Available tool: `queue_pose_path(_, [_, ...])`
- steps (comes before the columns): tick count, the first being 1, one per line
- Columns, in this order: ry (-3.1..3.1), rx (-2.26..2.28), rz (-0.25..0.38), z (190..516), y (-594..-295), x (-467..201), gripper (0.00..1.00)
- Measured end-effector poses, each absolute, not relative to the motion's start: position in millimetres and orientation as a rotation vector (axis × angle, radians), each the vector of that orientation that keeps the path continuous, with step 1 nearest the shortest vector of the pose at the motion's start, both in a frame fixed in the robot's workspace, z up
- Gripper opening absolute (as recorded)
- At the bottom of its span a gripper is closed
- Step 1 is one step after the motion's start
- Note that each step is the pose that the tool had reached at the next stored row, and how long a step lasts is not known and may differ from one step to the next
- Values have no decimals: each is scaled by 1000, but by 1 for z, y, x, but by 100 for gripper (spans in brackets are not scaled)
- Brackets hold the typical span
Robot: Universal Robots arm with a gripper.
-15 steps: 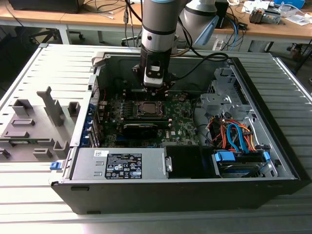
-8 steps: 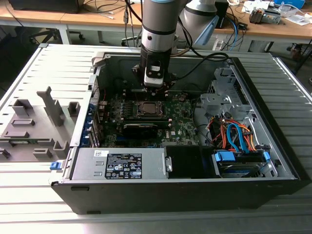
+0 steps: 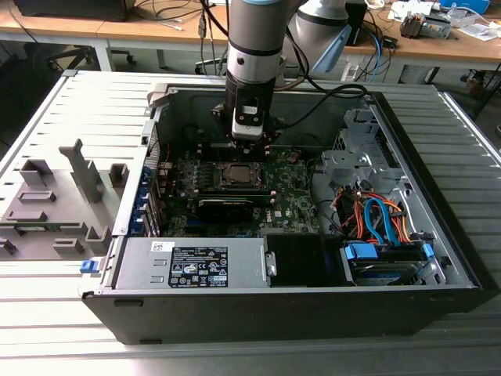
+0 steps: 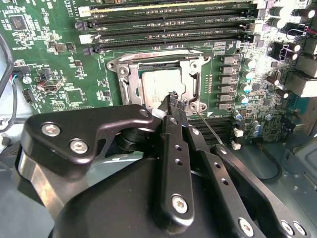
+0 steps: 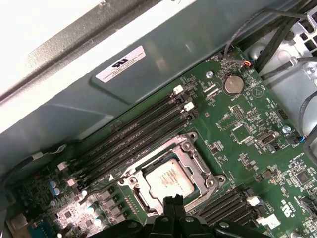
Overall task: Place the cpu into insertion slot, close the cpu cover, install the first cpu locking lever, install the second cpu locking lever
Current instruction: 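Install the first cpu locking lever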
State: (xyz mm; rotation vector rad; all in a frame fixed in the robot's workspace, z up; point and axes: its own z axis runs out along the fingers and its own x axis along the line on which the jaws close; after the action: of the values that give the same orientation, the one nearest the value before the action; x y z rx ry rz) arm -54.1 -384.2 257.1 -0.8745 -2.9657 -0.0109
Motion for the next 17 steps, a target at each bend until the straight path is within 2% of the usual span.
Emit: queue_pose_path(17, [-2974, -845, -10, 257, -384, -54, 11])
